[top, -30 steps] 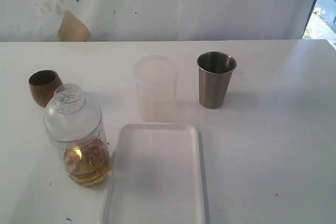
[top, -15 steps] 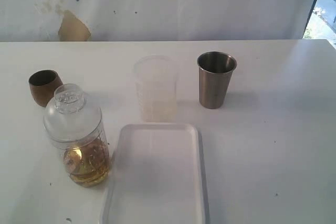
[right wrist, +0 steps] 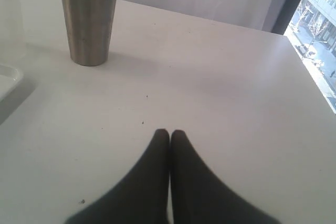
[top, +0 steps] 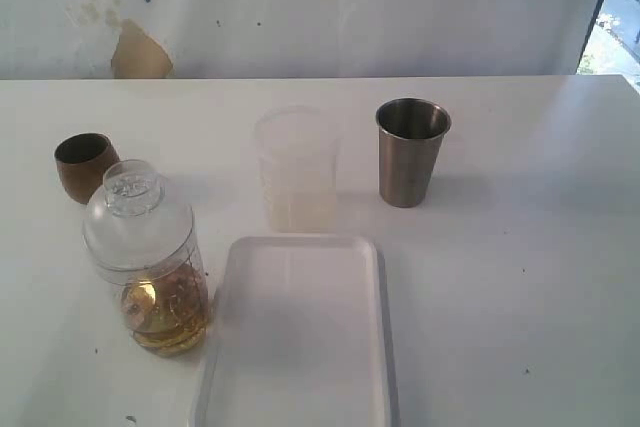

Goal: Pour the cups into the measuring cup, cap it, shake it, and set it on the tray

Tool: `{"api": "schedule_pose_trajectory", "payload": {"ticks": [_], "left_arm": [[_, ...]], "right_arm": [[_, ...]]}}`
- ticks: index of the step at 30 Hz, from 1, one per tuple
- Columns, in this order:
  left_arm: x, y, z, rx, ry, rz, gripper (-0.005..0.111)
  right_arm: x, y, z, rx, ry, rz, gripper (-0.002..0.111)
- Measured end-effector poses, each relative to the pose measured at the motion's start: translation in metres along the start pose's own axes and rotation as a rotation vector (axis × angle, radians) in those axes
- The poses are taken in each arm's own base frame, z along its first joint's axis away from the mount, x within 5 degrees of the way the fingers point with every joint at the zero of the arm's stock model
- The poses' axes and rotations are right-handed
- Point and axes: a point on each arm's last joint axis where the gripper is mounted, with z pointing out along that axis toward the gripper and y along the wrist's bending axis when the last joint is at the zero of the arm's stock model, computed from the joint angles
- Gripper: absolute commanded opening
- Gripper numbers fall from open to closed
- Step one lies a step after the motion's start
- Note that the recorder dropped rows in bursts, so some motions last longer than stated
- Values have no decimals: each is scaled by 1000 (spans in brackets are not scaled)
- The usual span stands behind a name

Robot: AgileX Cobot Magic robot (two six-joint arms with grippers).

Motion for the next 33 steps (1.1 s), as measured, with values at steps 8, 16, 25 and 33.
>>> {"api": "schedule_pose_trajectory", "payload": {"ticks": [8,16,25,33], "left_arm": [[-8,0,0,3,-91,-26,0],[-51,5,-16,86,-601,-476,0],[-127,3,-9,92,-431,-425,0],[-198,10,64,-41,52,-166,0]], "right_arm": [[0,0,0,-1,0,4,0],[0,0,0,-2,2,4,0],[0,0,0,-2,2,4,0],[0,0,0,-2,2,4,0]]}}
